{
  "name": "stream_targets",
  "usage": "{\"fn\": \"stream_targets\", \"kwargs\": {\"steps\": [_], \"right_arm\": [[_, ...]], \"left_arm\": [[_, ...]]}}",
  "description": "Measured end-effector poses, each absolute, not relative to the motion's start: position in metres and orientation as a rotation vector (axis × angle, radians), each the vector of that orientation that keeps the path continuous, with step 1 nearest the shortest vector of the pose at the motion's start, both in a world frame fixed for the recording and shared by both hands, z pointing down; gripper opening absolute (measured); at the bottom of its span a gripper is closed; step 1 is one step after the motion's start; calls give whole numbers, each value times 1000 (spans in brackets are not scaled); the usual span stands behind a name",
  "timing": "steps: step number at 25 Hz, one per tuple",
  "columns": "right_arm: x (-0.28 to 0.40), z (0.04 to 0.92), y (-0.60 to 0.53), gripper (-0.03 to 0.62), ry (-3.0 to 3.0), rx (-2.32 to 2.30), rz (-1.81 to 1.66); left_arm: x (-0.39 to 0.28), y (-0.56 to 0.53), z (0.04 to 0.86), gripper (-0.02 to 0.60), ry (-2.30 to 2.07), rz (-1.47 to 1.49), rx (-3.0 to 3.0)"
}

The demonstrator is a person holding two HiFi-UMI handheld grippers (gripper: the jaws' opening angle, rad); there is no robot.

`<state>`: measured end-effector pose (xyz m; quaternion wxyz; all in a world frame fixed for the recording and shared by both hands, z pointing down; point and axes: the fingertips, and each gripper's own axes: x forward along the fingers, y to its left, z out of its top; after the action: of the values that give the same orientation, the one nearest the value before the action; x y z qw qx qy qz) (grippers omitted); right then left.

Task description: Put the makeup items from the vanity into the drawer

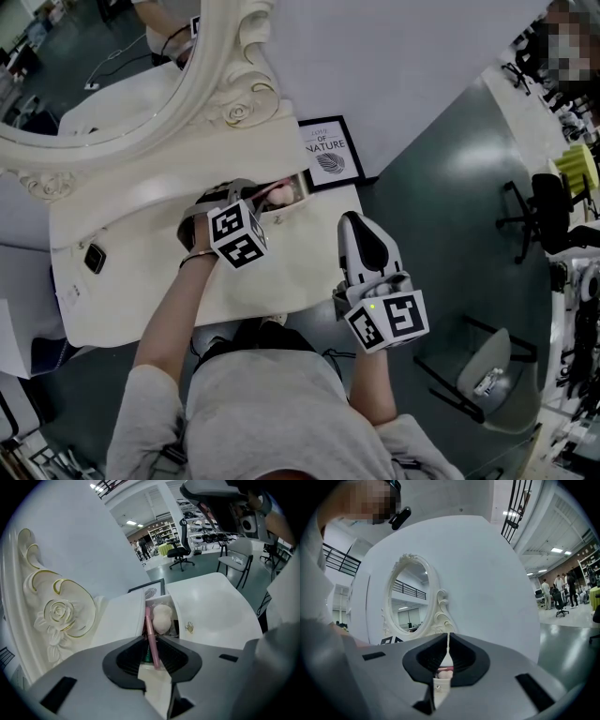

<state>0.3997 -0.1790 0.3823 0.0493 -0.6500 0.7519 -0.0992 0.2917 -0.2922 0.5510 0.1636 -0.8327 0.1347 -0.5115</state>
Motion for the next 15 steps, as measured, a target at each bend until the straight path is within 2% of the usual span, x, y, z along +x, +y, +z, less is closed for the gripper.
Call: {"fn": "stream_targets", "kwargs": {"steps": [3, 6, 11, 15], "right_arm": [[397, 382, -180, 28, 2299, -1974, -302], [393, 381, -182, 28, 2312, -1961, -296], [383, 378, -187, 28, 2334, -1929, -286], [369, 374, -188, 28, 2361, -1903, -278]], "left_arm": [[292, -292, 547, 129, 389, -1432, -2414], [293, -290, 536, 129, 416, -1364, -2493], [290, -289, 508, 34, 531, -1175, -2698], [279, -286, 491, 15, 596, -1066, -2796]]}}
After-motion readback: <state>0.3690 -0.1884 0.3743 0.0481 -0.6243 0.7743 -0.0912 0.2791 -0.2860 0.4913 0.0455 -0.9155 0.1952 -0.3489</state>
